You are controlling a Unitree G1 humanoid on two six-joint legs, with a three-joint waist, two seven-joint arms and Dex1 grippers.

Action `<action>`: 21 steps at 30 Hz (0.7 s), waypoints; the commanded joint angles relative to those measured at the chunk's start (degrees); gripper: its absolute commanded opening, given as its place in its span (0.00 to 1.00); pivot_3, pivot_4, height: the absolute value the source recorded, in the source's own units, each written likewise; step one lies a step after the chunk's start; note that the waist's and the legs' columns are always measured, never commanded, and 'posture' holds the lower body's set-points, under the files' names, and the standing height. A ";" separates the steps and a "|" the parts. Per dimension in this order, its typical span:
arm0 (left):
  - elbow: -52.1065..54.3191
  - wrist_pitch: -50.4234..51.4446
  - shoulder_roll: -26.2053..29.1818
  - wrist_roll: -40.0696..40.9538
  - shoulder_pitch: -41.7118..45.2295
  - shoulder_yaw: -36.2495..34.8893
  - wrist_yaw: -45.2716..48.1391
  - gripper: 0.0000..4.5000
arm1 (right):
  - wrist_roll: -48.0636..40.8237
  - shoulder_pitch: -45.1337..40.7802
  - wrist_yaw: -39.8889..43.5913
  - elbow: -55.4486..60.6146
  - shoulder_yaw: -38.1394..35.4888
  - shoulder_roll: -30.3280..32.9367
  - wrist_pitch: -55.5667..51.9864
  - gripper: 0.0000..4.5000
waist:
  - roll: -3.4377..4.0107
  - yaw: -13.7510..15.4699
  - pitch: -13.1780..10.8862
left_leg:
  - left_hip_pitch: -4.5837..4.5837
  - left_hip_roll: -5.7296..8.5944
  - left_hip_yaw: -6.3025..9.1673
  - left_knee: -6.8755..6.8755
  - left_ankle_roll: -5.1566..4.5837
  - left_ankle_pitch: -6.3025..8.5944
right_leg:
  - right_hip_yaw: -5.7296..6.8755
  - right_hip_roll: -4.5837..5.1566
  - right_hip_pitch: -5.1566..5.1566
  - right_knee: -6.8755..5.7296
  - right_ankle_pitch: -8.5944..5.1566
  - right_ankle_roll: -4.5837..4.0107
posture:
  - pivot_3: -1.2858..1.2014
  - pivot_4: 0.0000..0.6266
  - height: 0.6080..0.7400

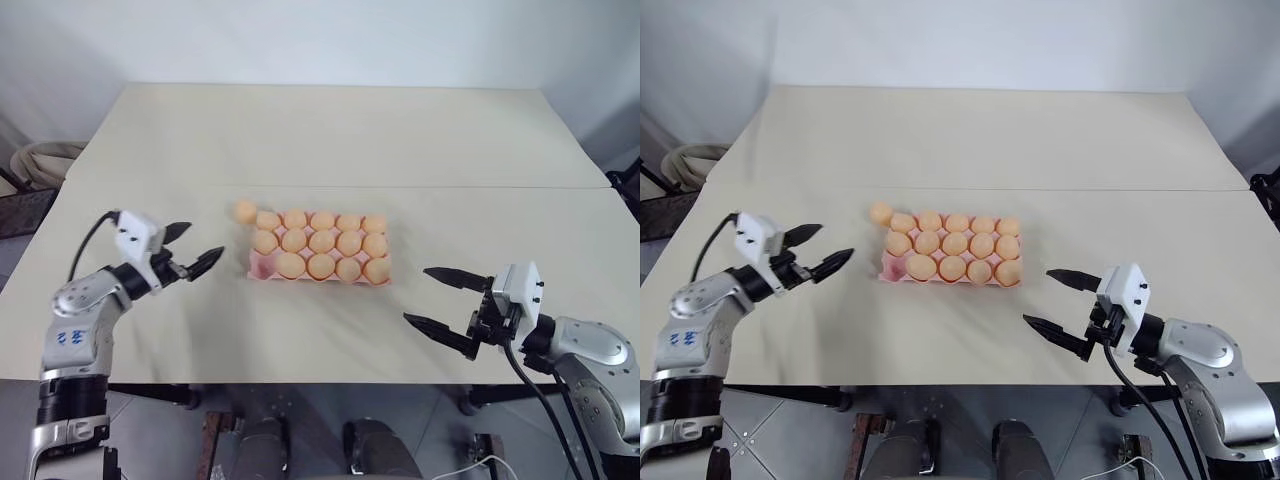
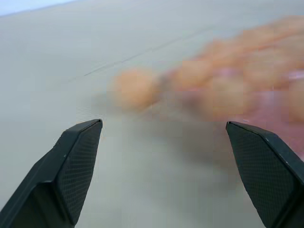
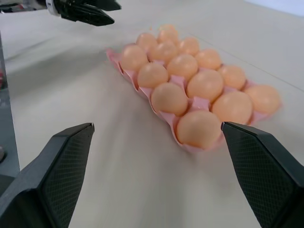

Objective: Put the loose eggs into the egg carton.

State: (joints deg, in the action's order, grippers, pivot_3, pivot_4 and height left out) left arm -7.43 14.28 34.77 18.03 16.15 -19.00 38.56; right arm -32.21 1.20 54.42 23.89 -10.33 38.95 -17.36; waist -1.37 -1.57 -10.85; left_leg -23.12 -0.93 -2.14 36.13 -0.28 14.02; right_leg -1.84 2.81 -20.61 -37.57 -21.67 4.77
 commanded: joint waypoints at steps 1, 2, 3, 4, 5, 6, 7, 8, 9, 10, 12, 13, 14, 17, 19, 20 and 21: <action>2.77 0.48 -0.99 0.24 -0.02 -2.01 -4.82 0.99 | -0.69 -0.90 0.27 -0.04 -0.39 -0.35 0.93 1.00 | 0.00 0.25 0.00 | -0.01 0.01 0.01 0.00 -0.01 0.00 | 0.03 0.01 0.00 0.00 0.00 0.00 | 0.52 0.24 1.00; 2.63 0.66 -1.13 -0.21 0.35 -1.46 -5.56 0.99 | -0.68 -1.03 0.33 -0.15 -0.33 -0.35 0.97 1.00 | -0.01 0.38 0.00 | -0.01 0.02 0.03 0.00 -0.01 0.00 | 0.05 0.04 0.00 0.01 0.00 0.00 | 0.52 0.24 1.00; 2.51 0.69 -1.13 -0.63 0.59 -1.02 -6.11 0.99 | -0.67 -1.12 0.37 -0.22 -0.29 -0.33 0.98 1.00 | -0.01 0.39 0.00 | -0.02 0.05 0.04 -0.01 -0.01 0.00 | 0.06 0.07 0.01 0.03 0.00 0.00 | 0.52 0.24 1.00; 1.33 2.43 -1.64 -1.27 3.21 0.71 -7.16 0.99 | -0.67 -1.42 0.48 -0.41 -0.17 -0.28 0.97 1.00 | -0.01 0.40 0.00 | -0.02 0.06 0.03 -0.02 -0.01 0.00 | 0.06 0.09 0.01 0.05 0.00 0.00 | 0.52 0.24 1.00; -0.21 3.94 -2.08 -2.11 6.08 2.60 -8.00 0.99 | -0.67 -1.74 0.55 -0.59 -0.06 -0.23 0.93 1.00 | -0.02 0.56 0.00 | -0.02 0.06 0.03 -0.04 -0.01 0.00 | 0.07 0.10 0.01 0.08 0.00 0.00 | 0.52 0.24 1.00; -2.62 5.62 -2.75 -3.05 9.70 4.39 -9.07 0.99 | -0.70 -2.00 0.60 -0.68 0.02 -0.16 0.89 1.00 | -0.03 1.04 0.00 | -0.06 0.08 0.05 -0.02 -0.01 0.00 | 0.11 0.10 0.00 0.07 0.00 0.00 | 0.52 0.24 1.00; -5.25 7.70 -3.45 -3.67 13.25 5.93 -9.74 0.99 | -0.73 -2.30 0.59 -0.77 0.10 -0.11 0.81 1.00 | -0.05 1.42 -0.01 | -0.06 0.08 0.05 0.01 -0.03 -0.02 | 0.14 0.10 0.01 0.05 0.00 0.00 | 0.52 0.24 1.00; -8.78 8.32 -4.06 -4.93 16.82 7.46 -10.33 0.99 | -0.80 -2.47 0.55 -0.71 0.14 -0.06 0.72 1.00 | -0.05 1.67 -0.02 | -0.06 0.09 0.05 0.03 -0.05 -0.04 | 0.16 0.09 0.01 0.02 0.01 0.00 | 0.52 0.24 1.00; -11.94 7.87 -4.49 -6.05 19.68 8.67 -10.65 0.99 | -0.86 -2.61 0.49 -0.64 0.17 -0.02 0.60 1.00 | -0.06 1.56 -0.01 | -0.07 0.11 0.05 0.04 -0.08 -0.09 | 0.18 0.09 0.01 0.00 0.04 0.05 | 0.52 0.24 1.00; -14.09 7.26 -4.69 -6.79 21.44 9.42 -10.76 0.99 | -0.89 -2.73 0.45 -0.59 0.20 0.00 0.49 1.00 | -0.08 1.51 0.00 | -0.06 0.13 0.00 0.02 -0.09 -0.09 | 0.12 0.09 0.02 0.01 0.07 0.10 | 0.52 0.24 1.00; -21.20 6.22 -6.11 -7.99 26.91 11.34 -10.47 0.99 | -1.02 -2.46 0.23 0.05 0.10 -0.06 0.31 1.00 | -0.09 1.08 0.00 | -0.06 0.15 -0.06 -0.01 -0.12 -0.07 | 0.07 0.09 0.01 0.08 0.09 0.13 | 0.52 0.24 1.00; -25.02 5.98 -6.68 -8.93 29.51 12.60 -10.12 0.99 | -1.07 -2.23 0.06 0.42 0.05 -0.14 0.27 1.00 | -0.09 1.04 0.00 | -0.08 0.14 -0.12 -0.04 -0.10 -0.04 | 0.02 0.05 -0.03 0.10 0.09 0.14 | 0.52 0.24 1.00; -29.17 5.32 -7.21 -10.30 31.99 13.67 -10.86 0.99 | -1.20 -1.88 -0.15 0.85 -0.07 -0.24 0.20 1.00 | -0.10 0.99 0.00 | -0.09 0.13 -0.12 -0.05 -0.08 -0.02 | 0.04 0.01 -0.05 0.10 0.09 0.15 | 0.52 0.24 1.00; -38.73 1.01 -8.06 -13.08 36.73 14.89 -13.28 0.99 | -1.35 -1.07 -0.83 1.72 -0.21 -0.58 0.15 1.00 | -0.12 0.99 -0.02 | -0.16 0.06 -0.14 -0.06 -0.03 0.01 | 0.04 -0.12 -0.15 0.10 0.08 0.15 | 0.52 0.24 1.00; -43.80 -0.40 -8.57 -13.80 38.97 15.09 -13.86 0.99 | -1.35 -0.57 -1.16 2.15 -0.27 -0.69 0.19 1.00 | -0.16 0.98 -0.04 | -0.18 0.04 -0.17 -0.06 -0.01 0.02 | 0.02 -0.14 -0.18 0.10 0.08 0.15 | 0.52 0.24 1.00; -45.74 -1.49 -9.00 -13.73 39.75 14.97 -13.66 0.99 | -1.47 -0.38 -1.43 2.29 -0.40 -0.79 0.17 1.00 | -0.17 0.96 -0.05 | -0.19 0.03 -0.17 -0.05 -0.01 0.02 | 0.02 -0.14 -0.19 0.09 0.08 0.15 | 0.52 0.24 1.00; -47.36 -1.77 -9.34 -13.74 40.32 15.02 -13.23 0.99 | -1.45 -0.24 -1.58 2.33 -0.43 -0.81 0.22 1.00 | -0.18 1.00 -0.05 | -0.19 0.04 -0.18 -0.04 -0.01 0.02 | 0.01 -0.14 -0.19 0.10 0.08 0.15 | 0.52 0.24 1.00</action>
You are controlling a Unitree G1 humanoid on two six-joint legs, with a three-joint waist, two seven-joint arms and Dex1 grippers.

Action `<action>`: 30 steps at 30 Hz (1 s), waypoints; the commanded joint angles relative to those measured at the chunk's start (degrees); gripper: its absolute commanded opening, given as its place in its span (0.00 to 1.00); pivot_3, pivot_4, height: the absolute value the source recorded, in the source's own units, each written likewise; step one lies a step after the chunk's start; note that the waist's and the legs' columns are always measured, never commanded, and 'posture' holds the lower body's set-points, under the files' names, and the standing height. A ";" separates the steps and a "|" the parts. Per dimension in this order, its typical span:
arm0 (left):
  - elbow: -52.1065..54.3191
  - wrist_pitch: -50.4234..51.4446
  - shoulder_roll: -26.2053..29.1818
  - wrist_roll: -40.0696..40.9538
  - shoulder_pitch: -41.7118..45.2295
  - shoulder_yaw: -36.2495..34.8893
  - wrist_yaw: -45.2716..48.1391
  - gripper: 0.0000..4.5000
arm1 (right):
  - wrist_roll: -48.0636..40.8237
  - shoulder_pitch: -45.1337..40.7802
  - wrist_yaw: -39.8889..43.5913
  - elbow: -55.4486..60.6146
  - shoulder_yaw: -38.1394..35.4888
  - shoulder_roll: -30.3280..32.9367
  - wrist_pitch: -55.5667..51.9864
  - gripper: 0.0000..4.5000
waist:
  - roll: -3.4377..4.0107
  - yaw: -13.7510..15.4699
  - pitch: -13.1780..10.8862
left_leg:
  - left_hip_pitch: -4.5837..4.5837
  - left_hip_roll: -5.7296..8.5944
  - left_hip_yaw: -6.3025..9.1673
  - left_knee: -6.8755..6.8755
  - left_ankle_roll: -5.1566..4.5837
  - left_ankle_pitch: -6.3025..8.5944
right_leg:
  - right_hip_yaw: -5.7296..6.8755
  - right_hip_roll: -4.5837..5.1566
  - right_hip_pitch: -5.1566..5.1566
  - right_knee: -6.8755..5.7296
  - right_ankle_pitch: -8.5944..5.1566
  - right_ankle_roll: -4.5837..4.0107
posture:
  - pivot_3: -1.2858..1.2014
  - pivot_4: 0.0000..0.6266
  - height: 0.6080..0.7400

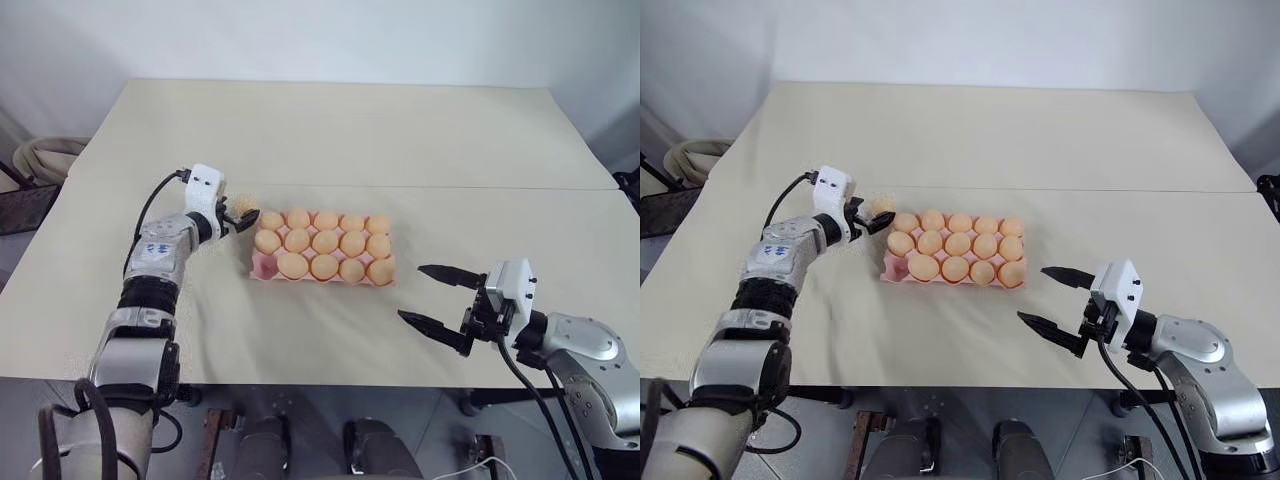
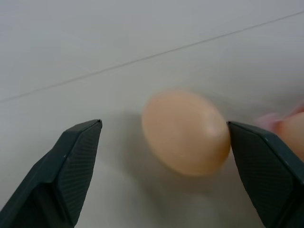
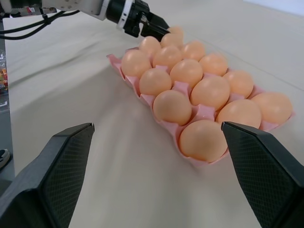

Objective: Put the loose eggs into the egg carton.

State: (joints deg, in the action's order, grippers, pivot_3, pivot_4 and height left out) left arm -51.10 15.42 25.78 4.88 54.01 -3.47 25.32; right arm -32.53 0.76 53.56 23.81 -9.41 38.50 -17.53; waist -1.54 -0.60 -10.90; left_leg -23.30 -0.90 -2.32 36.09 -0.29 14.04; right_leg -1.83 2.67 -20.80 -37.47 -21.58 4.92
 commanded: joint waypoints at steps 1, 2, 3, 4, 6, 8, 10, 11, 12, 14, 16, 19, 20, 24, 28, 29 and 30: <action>-5.04 -4.07 -0.74 -0.62 2.81 -0.59 0.05 0.99 | -1.10 0.32 -0.85 2.41 -1.40 -0.33 0.48 1.00 | -0.02 0.15 -0.01 | 0.00 0.00 0.00 0.03 0.00 0.00 | 0.01 0.01 0.01 -0.02 0.00 0.00 | 0.52 0.24 1.00; -6.18 -4.77 -1.06 -0.65 3.11 -0.64 0.26 0.99 | -1.13 0.37 -0.99 2.42 -1.43 -0.34 0.51 1.00 | -0.02 0.34 -0.01 | 0.00 0.00 0.00 0.06 0.00 0.00 | 0.01 0.02 0.02 -0.03 0.00 0.00 | 0.52 0.24 1.00; -7.10 -5.18 -1.29 -0.88 3.31 -0.48 0.51 0.99 | -1.13 0.37 -1.10 2.42 -1.42 -0.33 0.53 1.00 | -0.03 0.41 -0.02 | 0.01 0.01 0.00 0.09 -0.01 0.00 | 0.01 0.03 0.03 -0.05 0.00 0.00 | 0.52 0.24 1.00; -7.83 -6.42 -1.48 -1.07 3.44 -0.66 -0.33 0.95 | -1.14 0.36 -1.20 2.41 -1.40 -0.34 0.56 1.00 | -0.04 0.42 -0.02 | 0.02 0.01 0.00 0.11 -0.01 -0.01 | 0.01 0.03 0.05 -0.07 0.00 0.00 | 0.52 0.24 1.00; -9.05 -7.87 -1.82 -0.53 3.76 -1.46 -0.62 0.86 | -1.22 0.42 -1.32 2.44 -1.39 -0.35 0.56 1.00 | -0.04 0.46 -0.02 | 0.03 0.01 0.00 0.14 -0.01 -0.01 | 0.01 0.04 0.05 -0.13 0.00 0.00 | 0.52 0.24 1.00; -9.86 -9.51 -2.02 -0.12 3.94 -2.12 -0.64 0.73 | -1.22 0.48 -1.36 2.39 -1.32 -0.36 0.59 1.00 | -0.04 0.47 -0.02 | 0.03 0.01 0.01 0.15 0.00 -0.02 | 0.01 0.04 0.04 -0.16 0.00 0.00 | 0.52 0.24 1.00; -10.46 -10.97 -2.13 0.20 3.94 -2.82 -0.52 0.57 | -1.26 0.48 -1.36 2.34 -1.22 -0.37 0.59 1.00 | -0.04 0.49 -0.02 | 0.03 0.01 0.00 0.15 0.00 -0.02 | 0.01 0.05 0.04 -0.16 0.00 0.00 | 0.52 0.24 1.00; -10.63 -11.79 -2.08 0.36 3.82 -3.18 -0.30 0.50 | -1.26 0.45 -1.33 2.29 -1.15 -0.36 0.60 1.00 | -0.05 0.50 -0.03 | 0.03 0.01 0.00 0.14 0.00 -0.02 | 0.01 0.05 0.04 -0.16 0.00 0.00 | 0.52 0.24 1.00; -10.78 -12.38 -1.96 0.57 3.61 -3.65 -0.26 0.43 | -1.27 0.41 -1.31 2.24 -1.09 -0.35 0.59 1.00 | -0.05 0.47 -0.03 | 0.02 0.01 0.01 0.14 0.00 -0.02 | 0.01 0.04 0.03 -0.16 0.00 0.00 | 0.52 0.24 1.00; -10.89 -13.65 -1.62 0.76 3.01 -4.51 -0.41 0.29 | -1.29 0.37 -1.24 2.17 -0.98 -0.34 0.57 1.00 | -0.05 0.39 -0.03 | 0.02 0.01 0.00 0.13 0.00 -0.02 | 0.01 0.04 0.02 -0.15 0.00 0.00 | 0.52 0.24 1.00; -10.11 -14.66 -1.44 1.29 1.98 -5.31 0.73 0.23 | -1.30 0.41 -1.02 2.12 -0.81 -0.29 0.56 1.00 | -0.05 0.40 -0.03 | 0.02 0.01 0.00 0.12 0.01 -0.03 | 0.01 0.04 0.01 -0.16 0.00 0.00 | 0.52 0.24 1.00; -7.57 -14.41 -0.84 1.21 -0.52 -5.37 2.48 0.23 | -1.33 0.52 -0.78 2.02 -0.71 -0.21 0.52 1.00 | -0.05 0.38 -0.03 | 0.03 0.01 0.00 0.13 0.01 -0.03 | 0.01 0.04 0.02 -0.17 0.00 0.00 | 0.52 0.24 1.00; -6.68 -14.08 -0.48 0.92 -1.57 -5.15 2.60 0.23 | -1.32 0.57 -0.70 1.94 -0.71 -0.22 0.53 1.00 | -0.05 0.35 -0.03 | 0.03 0.01 0.00 0.14 0.01 -0.03 | 0.01 0.04 0.02 -0.18 0.00 0.00 | 0.52 0.24 1.00; -2.09 -13.43 0.18 1.90 -5.34 -5.78 4.01 0.23 | -1.20 0.78 -0.18 1.60 -0.62 -0.07 0.56 1.00 | -0.05 0.38 -0.03 | 0.05 0.00 0.01 0.14 0.01 -0.03 | 0.00 0.04 0.03 -0.20 0.00 0.00 | 0.52 0.24 1.00; 2.92 -13.40 0.38 4.05 -8.37 -7.26 5.79 0.27 | -1.10 0.62 -0.09 1.43 -0.53 -0.18 0.57 1.00 | -0.05 0.38 -0.03 | 0.05 0.00 0.01 0.17 0.00 -0.03 | -0.01 0.07 0.04 -0.22 0.00 0.00 | 0.52 0.24 1.00; 3.88 -12.37 0.56 4.46 -8.91 -7.21 6.98 0.31 | -1.08 0.66 -0.13 1.43 -0.51 -0.23 0.58 1.00 | -0.05 0.39 -0.03 | 0.06 0.00 0.01 0.17 0.00 -0.03 | 0.00 0.07 0.05 -0.23 0.00 -0.01 | 0.52 0.24 1.00; 4.79 -12.33 0.69 4.49 -9.38 -6.99 7.71 0.36 | -1.05 0.78 -0.13 1.47 -0.50 -0.26 0.61 1.00 | -0.05 0.39 -0.03 | 0.05 0.00 0.02 0.17 0.00 -0.03 | 0.00 0.07 0.05 -0.23 0.00 -0.01 | 0.52 0.24 1.00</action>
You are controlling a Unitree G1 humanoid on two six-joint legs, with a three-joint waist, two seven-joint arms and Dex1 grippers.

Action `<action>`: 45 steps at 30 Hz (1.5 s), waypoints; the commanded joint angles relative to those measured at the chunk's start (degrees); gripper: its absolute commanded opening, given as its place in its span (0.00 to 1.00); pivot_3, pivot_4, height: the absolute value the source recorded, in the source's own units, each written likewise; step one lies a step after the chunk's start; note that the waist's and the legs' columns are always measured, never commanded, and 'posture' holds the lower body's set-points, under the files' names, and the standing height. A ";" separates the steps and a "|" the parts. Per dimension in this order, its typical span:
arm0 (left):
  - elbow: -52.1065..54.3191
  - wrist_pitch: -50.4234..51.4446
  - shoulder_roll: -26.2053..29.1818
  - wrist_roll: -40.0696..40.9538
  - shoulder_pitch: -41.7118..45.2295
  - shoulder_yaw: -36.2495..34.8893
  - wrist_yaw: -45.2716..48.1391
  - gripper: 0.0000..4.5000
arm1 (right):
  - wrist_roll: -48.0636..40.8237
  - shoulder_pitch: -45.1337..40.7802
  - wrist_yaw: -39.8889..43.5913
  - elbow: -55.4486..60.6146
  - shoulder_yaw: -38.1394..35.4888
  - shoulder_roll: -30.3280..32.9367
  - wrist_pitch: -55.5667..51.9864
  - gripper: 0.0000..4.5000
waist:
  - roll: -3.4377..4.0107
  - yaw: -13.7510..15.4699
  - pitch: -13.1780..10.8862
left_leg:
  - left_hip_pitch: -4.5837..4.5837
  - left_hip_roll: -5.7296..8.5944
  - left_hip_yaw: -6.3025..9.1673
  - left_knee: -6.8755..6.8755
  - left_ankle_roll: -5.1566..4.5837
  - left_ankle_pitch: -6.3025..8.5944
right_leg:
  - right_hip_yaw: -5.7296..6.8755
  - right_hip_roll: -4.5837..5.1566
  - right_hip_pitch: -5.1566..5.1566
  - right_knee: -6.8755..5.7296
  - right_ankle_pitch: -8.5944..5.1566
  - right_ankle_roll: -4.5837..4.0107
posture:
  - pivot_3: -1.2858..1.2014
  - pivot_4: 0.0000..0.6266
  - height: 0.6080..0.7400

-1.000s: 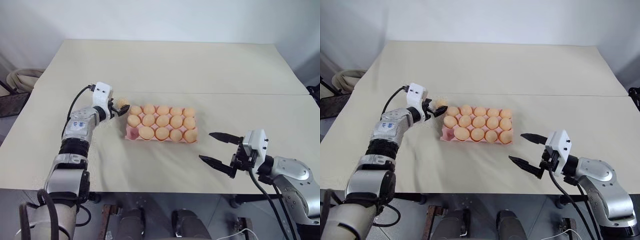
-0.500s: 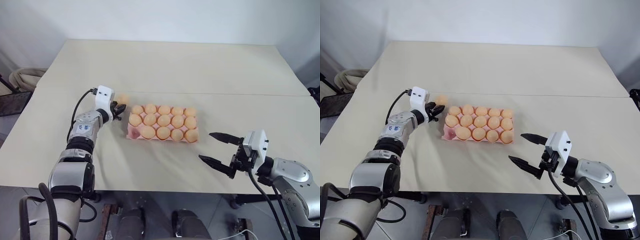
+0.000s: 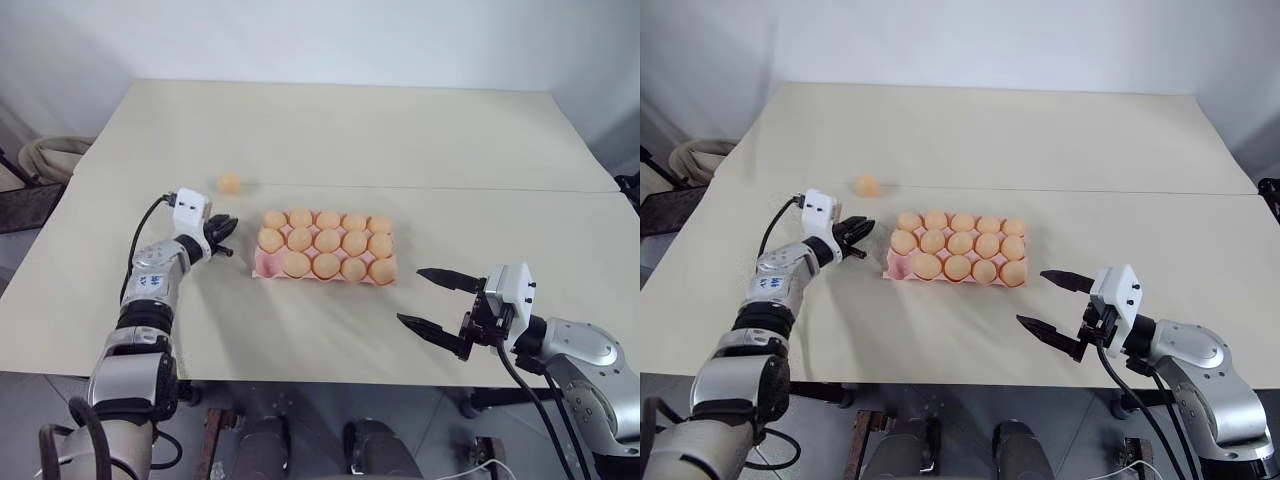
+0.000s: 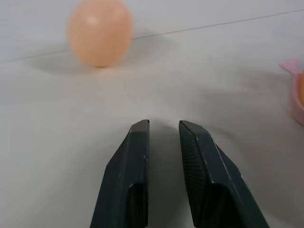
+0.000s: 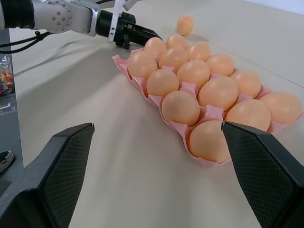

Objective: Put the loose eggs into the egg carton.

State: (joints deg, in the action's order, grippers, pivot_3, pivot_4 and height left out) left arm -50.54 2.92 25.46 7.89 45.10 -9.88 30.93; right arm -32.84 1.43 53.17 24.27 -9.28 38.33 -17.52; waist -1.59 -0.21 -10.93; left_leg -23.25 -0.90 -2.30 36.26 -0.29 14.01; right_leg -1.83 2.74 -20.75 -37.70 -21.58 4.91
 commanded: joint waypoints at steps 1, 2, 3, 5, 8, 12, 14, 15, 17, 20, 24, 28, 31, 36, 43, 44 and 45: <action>4.93 -1.00 1.00 1.31 -0.83 -0.63 1.91 0.42 | -0.72 0.22 0.25 1.04 -0.62 -0.13 0.62 1.00 | 0.00 0.00 0.00 | 0.00 0.00 0.00 0.00 0.00 0.00 | 0.00 0.00 0.00 0.00 0.00 0.00 | 0.52 0.24 1.00; 5.28 -1.39 1.00 1.28 -0.72 -0.66 1.96 0.50 | -0.67 0.47 0.27 1.09 -0.60 -0.15 0.65 1.00 | 0.00 0.01 0.00 | 0.00 0.00 0.00 -0.01 0.00 0.00 | 0.00 0.00 0.00 0.00 0.00 0.00 | 0.52 0.24 1.00; 4.98 -2.92 1.02 0.89 -0.22 -1.02 0.57 0.56 | -0.67 0.64 0.24 1.13 -0.61 -0.18 0.64 1.00 | 0.00 0.01 0.00 | 0.00 0.00 0.00 -0.01 0.00 0.00 | 0.00 0.00 0.00 0.00 0.00 0.00 | 0.52 0.24 1.00; 2.65 -4.03 1.31 0.17 1.84 -1.45 -1.92 0.71 | -0.73 0.74 0.14 1.16 -0.67 -0.18 0.52 1.00 | 0.00 0.09 0.00 | 0.00 0.00 0.00 0.00 0.00 0.00 | 0.01 0.00 0.01 0.01 0.00 0.00 | 0.52 0.24 1.00; -1.56 -4.43 1.61 -0.72 5.07 -1.06 -3.81 0.93 | -0.76 0.62 0.05 1.08 -0.69 -0.13 0.40 1.00 | -0.01 0.11 0.00 | 0.00 0.01 0.01 0.03 -0.01 -0.01 | 0.02 0.00 0.02 0.00 0.00 0.00 | 0.52 0.24 1.00; -4.92 -8.10 0.11 -1.47 9.47 0.07 -4.14 0.99 | -1.04 1.16 0.14 1.35 -1.22 0.22 0.14 1.00 | -0.01 0.11 0.00 | -0.01 0.02 0.01 0.04 -0.02 -0.01 | 0.04 0.00 0.04 0.01 0.00 0.01 | 0.52 0.24 1.00; -8.28 -8.40 -0.39 -2.59 11.71 0.42 -6.26 0.99 | -1.14 1.36 0.05 1.54 -1.21 0.20 -0.02 1.00 | -0.01 0.13 0.00 | -0.01 0.03 0.01 0.03 -0.02 -0.01 | 0.05 0.00 0.03 0.02 0.00 0.01 | 0.52 0.24 1.00; -10.59 -8.54 -0.84 -3.42 13.24 0.78 -7.68 0.99 | -1.08 1.49 0.03 1.63 -1.07 0.15 0.00 1.00 | -0.01 0.13 0.00 | -0.01 0.03 0.01 0.03 -0.02 -0.01 | 0.05 -0.01 0.03 0.02 0.00 0.01 | 0.52 0.24 1.00; -14.46 -8.54 -1.60 -4.53 15.65 1.25 -9.85 0.99 | -0.99 1.37 -0.01 1.57 -0.88 0.09 0.01 1.00 | -0.02 0.12 0.00 | -0.01 0.03 0.01 0.03 -0.02 -0.01 | 0.05 -0.02 0.03 0.02 0.00 0.01 | 0.52 0.24 1.00; -19.46 -8.88 -2.08 -6.15 18.23 1.58 -14.32 0.99 | -0.94 0.92 -0.06 1.30 -0.89 0.11 0.01 1.00 | -0.03 -0.01 -0.01 | -0.01 0.04 0.00 0.04 -0.02 -0.01 | 0.03 -0.03 0.02 0.01 0.01 0.02 | 0.52 0.24 1.00; -22.91 -8.03 -1.80 -6.96 20.42 1.27 -17.64 0.99 | -1.03 1.59 -0.20 1.49 -1.76 0.31 0.08 1.00 | -0.07 -0.01 -0.03 | -0.01 0.02 -0.01 0.02 0.00 -0.01 | 0.02 -0.07 -0.05 -0.04 0.01 0.02 | 0.52 0.24 1.00; -24.04 -8.73 -1.28 -7.58 21.95 1.24 -20.07 0.99 | -1.03 2.55 -0.84 2.01 -2.24 0.07 0.19 1.00 | -0.18 0.15 -0.10 | -0.04 0.03 -0.01 0.03 0.01 -0.02 | 0.04 -0.05 -0.05 -0.03 0.01 0.02 | 0.52 0.24 1.00; -24.58 -8.44 -1.06 -7.85 22.84 1.05 -21.53 0.99 | -1.12 2.86 -1.14 2.29 -2.12 0.05 0.12 1.00 | -0.20 0.15 -0.10 | -0.04 0.03 -0.01 0.04 0.01 -0.02 | 0.03 -0.04 -0.04 -0.03 0.01 0.02 | 0.52 0.24 1.00; -25.77 -6.06 -1.85 -7.56 24.28 0.07 -22.72 0.99 | -1.17 2.27 -1.18 2.04 -1.48 0.07 0.04 1.00 | -0.20 0.13 -0.10 | -0.03 0.04 -0.01 0.04 0.01 -0.02 | 0.04 -0.04 -0.04 -0.04 0.01 0.02 | 0.52 0.24 1.00; -26.94 -3.23 -3.66 -7.91 24.65 -1.39 -23.54 0.99 | -0.98 1.97 -1.91 2.09 -1.55 -0.35 0.19 1.00 | -0.20 0.12 -0.11 | -0.04 0.04 -0.02 0.04 0.01 -0.02 | 0.04 -0.05 -0.05 -0.06 0.01 0.02 | 0.52 0.24 1.00; -27.00 -2.99 -3.89 -7.96 24.70 -1.56 -23.31 0.99 | -0.96 2.23 -2.07 2.26 -1.73 -0.35 0.25 1.00 | -0.20 0.14 -0.11 | -0.04 0.04 -0.02 0.04 0.02 -0.02 | 0.04 -0.05 -0.05 -0.06 0.01 0.02 | 0.52 0.24 1.00; -27.03 -3.02 -4.04 -8.25 24.76 -1.53 -23.34 0.99 | -0.89 2.49 -2.20 2.46 -1.83 -0.34 0.31 1.00 | -0.20 0.16 -0.11 | -0.04 0.04 -0.02 0.04 0.02 -0.02 | 0.04 -0.05 -0.05 -0.06 0.01 0.02 | 0.52 0.24 1.00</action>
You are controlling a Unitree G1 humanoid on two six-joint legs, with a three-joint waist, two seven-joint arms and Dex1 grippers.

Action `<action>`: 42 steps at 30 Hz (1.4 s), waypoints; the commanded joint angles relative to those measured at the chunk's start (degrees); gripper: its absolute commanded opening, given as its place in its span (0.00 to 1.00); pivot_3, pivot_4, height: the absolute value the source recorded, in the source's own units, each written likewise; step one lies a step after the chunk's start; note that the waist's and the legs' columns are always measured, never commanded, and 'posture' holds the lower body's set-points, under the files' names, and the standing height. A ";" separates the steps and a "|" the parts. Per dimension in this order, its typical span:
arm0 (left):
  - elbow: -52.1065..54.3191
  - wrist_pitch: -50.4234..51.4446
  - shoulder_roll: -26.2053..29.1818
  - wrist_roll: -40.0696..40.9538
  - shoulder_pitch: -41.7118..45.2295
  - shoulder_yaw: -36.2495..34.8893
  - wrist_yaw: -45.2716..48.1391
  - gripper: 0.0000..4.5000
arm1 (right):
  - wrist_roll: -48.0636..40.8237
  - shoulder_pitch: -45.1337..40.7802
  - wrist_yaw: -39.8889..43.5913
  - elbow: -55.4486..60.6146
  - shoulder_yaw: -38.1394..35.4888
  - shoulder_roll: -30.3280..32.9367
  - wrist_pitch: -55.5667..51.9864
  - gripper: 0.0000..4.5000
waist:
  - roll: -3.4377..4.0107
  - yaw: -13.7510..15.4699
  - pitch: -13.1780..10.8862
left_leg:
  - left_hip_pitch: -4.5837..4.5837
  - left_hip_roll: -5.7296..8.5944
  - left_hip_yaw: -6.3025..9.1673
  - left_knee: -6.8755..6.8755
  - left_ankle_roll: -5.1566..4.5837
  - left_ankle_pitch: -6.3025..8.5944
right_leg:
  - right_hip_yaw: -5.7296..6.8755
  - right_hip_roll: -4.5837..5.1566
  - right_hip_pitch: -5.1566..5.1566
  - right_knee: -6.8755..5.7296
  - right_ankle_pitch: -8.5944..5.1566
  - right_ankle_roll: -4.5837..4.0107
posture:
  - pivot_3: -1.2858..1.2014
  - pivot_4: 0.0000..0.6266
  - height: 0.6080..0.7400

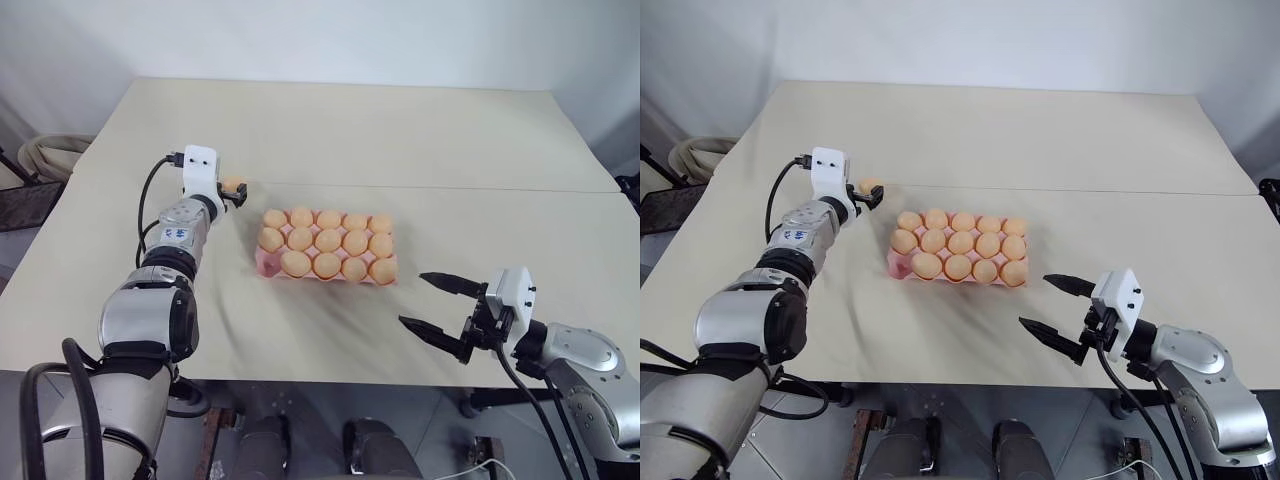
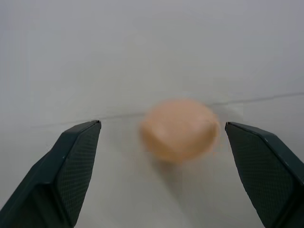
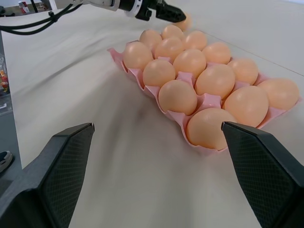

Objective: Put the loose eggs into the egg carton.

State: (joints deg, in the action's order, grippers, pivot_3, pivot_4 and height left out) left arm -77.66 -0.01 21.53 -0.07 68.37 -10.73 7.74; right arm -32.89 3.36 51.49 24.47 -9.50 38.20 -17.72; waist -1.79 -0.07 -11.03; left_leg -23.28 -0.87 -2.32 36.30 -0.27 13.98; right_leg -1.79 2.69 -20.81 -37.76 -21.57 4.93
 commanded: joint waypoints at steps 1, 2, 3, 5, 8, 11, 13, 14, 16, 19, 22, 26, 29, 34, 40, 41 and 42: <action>0.08 -0.10 -0.24 -0.65 1.54 -0.59 -0.20 0.99 | -0.82 0.84 -0.65 2.50 -1.70 -0.19 0.56 1.00 | 0.00 0.03 0.00 | 0.00 0.00 0.00 0.00 0.00 0.00 | 0.00 0.00 0.00 0.00 0.00 0.00 | 0.52 0.24 1.00; 0.04 0.11 -0.36 -0.86 1.60 -0.56 -0.11 0.99 | -1.00 1.08 -0.97 2.83 -1.92 -0.29 0.48 1.00 | 0.00 0.02 0.00 | 0.00 0.00 0.00 0.00 0.00 0.00 | 0.01 0.00 0.00 0.00 0.00 0.00 | 0.52 0.24 1.00; 0.02 0.16 -0.42 -0.94 1.70 -0.70 -0.44 0.99 | -1.12 1.38 -1.23 3.15 -2.12 -0.30 0.44 1.00 | 0.00 0.00 0.00 | 0.00 0.00 0.00 0.00 0.00 0.00 | 0.00 0.00 0.00 0.00 0.00 0.00 | 0.52 0.24 1.00; -0.07 0.50 -0.33 -1.23 1.85 -0.76 -1.19 0.99 | -1.18 2.00 -1.71 3.66 -2.52 -0.18 0.43 1.00 | 0.00 -0.01 0.00 | 0.00 0.00 0.00 0.00 0.01 0.00 | 0.00 0.00 0.00 -0.01 0.00 0.00 | 0.52 0.24 1.00; -0.17 0.90 -0.29 -0.99 1.91 -1.62 -2.14 0.99 | -1.32 2.58 -2.28 4.09 -2.91 -0.19 0.35 1.00 | 0.00 -0.02 0.00 | 0.00 0.00 -0.01 0.01 0.01 0.00 | -0.01 0.00 0.00 -0.01 0.00 0.00 | 0.52 0.24 1.00; -0.25 1.12 -0.51 -1.24 1.83 -1.85 -2.20 0.87 | -1.46 2.93 -2.55 4.42 -3.13 -0.10 0.26 1.00 | 0.00 0.01 0.00 | 0.00 0.00 0.00 0.02 0.01 0.00 | 0.00 0.00 0.01 -0.02 0.00 0.00 | 0.52 0.24 1.00; -0.30 1.36 -0.83 -1.53 1.78 -1.79 -1.99 0.74 | -1.56 3.10 -2.67 4.63 -3.27 -0.04 0.23 1.00 | 0.00 0.02 0.00 | 0.00 0.00 -0.01 0.03 0.01 -0.01 | 0.00 0.00 0.01 -0.03 0.00 0.00 | 0.52 0.24 1.00; -0.32 1.41 -0.94 -1.67 1.77 -1.75 -1.93 0.66 | -1.60 3.17 -2.67 4.69 -3.35 -0.01 0.22 1.00 | 0.00 0.03 0.00 | 0.00 0.00 -0.01 0.03 0.01 -0.01 | 0.00 0.00 0.01 -0.03 0.00 0.00 | 0.52 0.24 1.00; -0.32 1.49 -1.14 -1.73 1.77 -1.83 -1.70 0.50 | -1.70 3.23 -2.66 4.81 -3.51 0.02 0.13 1.00 | 0.00 0.04 0.00 | 0.00 0.00 -0.01 0.03 0.01 -0.01 | 0.00 0.00 0.01 -0.03 0.00 0.00 | 0.52 0.24 1.00; -0.20 0.95 -1.25 -1.54 1.54 -2.13 -1.47 0.37 | -1.73 3.29 -2.50 4.88 -3.65 0.09 0.08 1.00 | 0.00 0.01 0.00 | 0.01 0.00 -0.01 0.03 0.01 -0.01 | 0.00 0.00 0.01 -0.03 0.00 0.00 | 0.52 0.24 1.00; 0.17 -1.21 -0.89 -0.68 1.17 -2.93 -0.34 0.37 | -1.73 3.45 -2.51 5.03 -3.65 0.08 0.07 1.00 | -0.01 0.01 0.00 | 0.01 0.00 -0.01 0.04 0.02 -0.01 | 0.00 0.00 0.00 -0.05 0.00 0.00 | 0.52 0.24 1.00; 1.86 -7.74 0.46 3.00 -0.32 -5.70 9.51 0.37 | -1.78 4.09 -2.84 5.47 -3.68 -0.17 0.07 1.00 | 0.00 -0.04 0.00 | 0.01 0.00 -0.02 0.04 0.03 -0.01 | 0.01 -0.01 0.00 -0.05 0.00 0.00 | 0.52 0.24 1.00; 3.31 -10.88 2.33 4.29 -2.63 -5.91 18.57 0.37 | -1.81 4.62 -2.90 5.60 -3.62 -0.34 0.12 1.00 | 0.00 -0.15 0.00 | 0.02 0.00 -0.05 0.02 0.08 -0.04 | 0.00 -0.03 0.00 -0.06 0.00 0.00 | 0.52 0.24 1.00; 11.38 -12.68 6.20 8.38 -8.93 -4.89 41.16 0.37 | -2.01 5.20 -2.67 5.67 -3.55 -0.24 0.10 1.00 | 0.01 -0.22 0.00 | 0.06 -0.01 -0.10 0.01 0.09 -0.05 | -0.04 -0.04 0.00 -0.09 0.00 -0.01 | 0.52 0.24 1.00; 38.31 -0.40 12.22 13.91 -23.95 2.00 65.49 0.37 | -2.23 5.69 -2.14 5.13 -4.51 0.72 -0.33 1.00 | 0.01 -0.33 0.01 | 0.07 -0.04 -0.07 -0.01 0.06 -0.04 | -0.09 0.03 0.05 -0.05 -0.01 -0.05 | 0.52 0.24 1.00; 41.79 1.34 12.75 13.95 -26.03 3.41 66.84 0.37 | -2.19 5.57 -2.09 4.94 -4.51 0.80 -0.36 1.00 | 0.04 -0.36 0.02 | 0.07 -0.05 -0.05 -0.02 0.06 -0.03 | -0.10 0.03 0.05 -0.03 -0.01 -0.05 | 0.52 0.24 1.00; 44.34 2.02 12.82 13.70 -27.63 4.58 67.31 0.37 | -2.15 5.34 -2.09 4.77 -4.42 0.78 -0.40 1.00 | 0.04 -0.37 0.02 | 0.10 -0.05 -0.05 -0.03 0.05 -0.03 | -0.11 0.06 0.08 -0.03 -0.02 -0.06 | 0.52 0.24 1.00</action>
State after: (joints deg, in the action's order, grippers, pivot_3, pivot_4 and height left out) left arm -38.68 0.23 34.15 12.57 41.58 -8.00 72.73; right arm -34.06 9.15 49.24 27.98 -12.32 38.42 -18.11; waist -1.76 -0.44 -11.01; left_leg -23.16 -0.91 -2.34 36.27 -0.24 13.96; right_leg -1.90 2.76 -20.71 -37.79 -21.59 4.86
